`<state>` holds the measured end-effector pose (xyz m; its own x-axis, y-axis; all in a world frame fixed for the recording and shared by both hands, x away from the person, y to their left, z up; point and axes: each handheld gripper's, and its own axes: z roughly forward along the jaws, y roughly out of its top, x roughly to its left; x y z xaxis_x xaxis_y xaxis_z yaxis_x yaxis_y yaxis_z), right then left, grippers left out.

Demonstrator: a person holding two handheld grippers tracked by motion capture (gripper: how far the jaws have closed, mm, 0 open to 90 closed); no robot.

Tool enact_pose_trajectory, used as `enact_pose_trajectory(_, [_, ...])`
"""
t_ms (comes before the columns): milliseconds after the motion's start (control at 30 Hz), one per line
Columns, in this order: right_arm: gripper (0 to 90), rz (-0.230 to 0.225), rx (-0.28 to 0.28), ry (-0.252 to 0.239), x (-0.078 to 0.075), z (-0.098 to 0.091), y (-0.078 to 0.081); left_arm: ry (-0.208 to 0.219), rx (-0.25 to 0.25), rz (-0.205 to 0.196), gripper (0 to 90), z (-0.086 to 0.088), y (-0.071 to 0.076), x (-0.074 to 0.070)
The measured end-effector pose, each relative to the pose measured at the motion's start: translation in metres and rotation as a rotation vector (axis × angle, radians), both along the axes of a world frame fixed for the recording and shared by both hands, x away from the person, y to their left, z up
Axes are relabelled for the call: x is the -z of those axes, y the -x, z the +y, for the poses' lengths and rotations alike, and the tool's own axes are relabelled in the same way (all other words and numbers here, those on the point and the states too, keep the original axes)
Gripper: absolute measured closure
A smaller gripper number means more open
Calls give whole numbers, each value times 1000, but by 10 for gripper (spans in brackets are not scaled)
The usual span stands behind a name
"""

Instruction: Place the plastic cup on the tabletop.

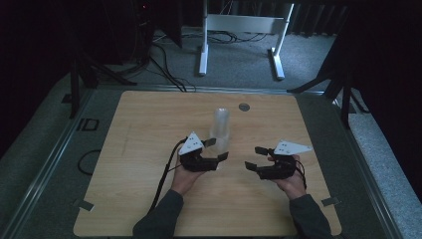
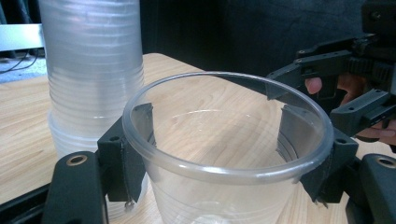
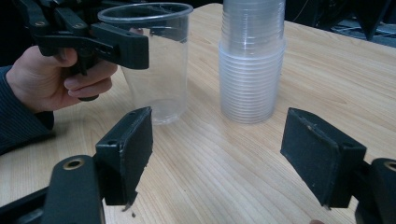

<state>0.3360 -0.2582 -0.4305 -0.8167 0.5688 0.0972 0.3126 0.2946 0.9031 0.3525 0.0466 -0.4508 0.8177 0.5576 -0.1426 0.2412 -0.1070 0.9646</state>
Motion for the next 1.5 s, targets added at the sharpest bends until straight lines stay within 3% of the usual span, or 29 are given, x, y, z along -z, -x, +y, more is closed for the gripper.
enact_pose_trajectory(267, [248, 0, 0, -1, 0, -1, 0, -39, -17, 2, 277, -6, -3, 9])
enact_pose_trajectory(600, [249, 0, 0, -3, 0, -1, 0, -45, -32, 4, 277, -9, -5, 14])
enact_pose_trajectory(967, [249, 0, 0, -4, 0, -1, 0, -86, -59, -14, 279, -19, -7, 20])
enact_pose_trajectory(1233, [249, 0, 2, -5, 0, -2, 0, -85, -71, 2, 279, -24, -10, 27])
enact_pose_trajectory(1500, [249, 0, 1, -7, 0, -2, 0, -111, -77, 6, 279, -29, -12, 34])
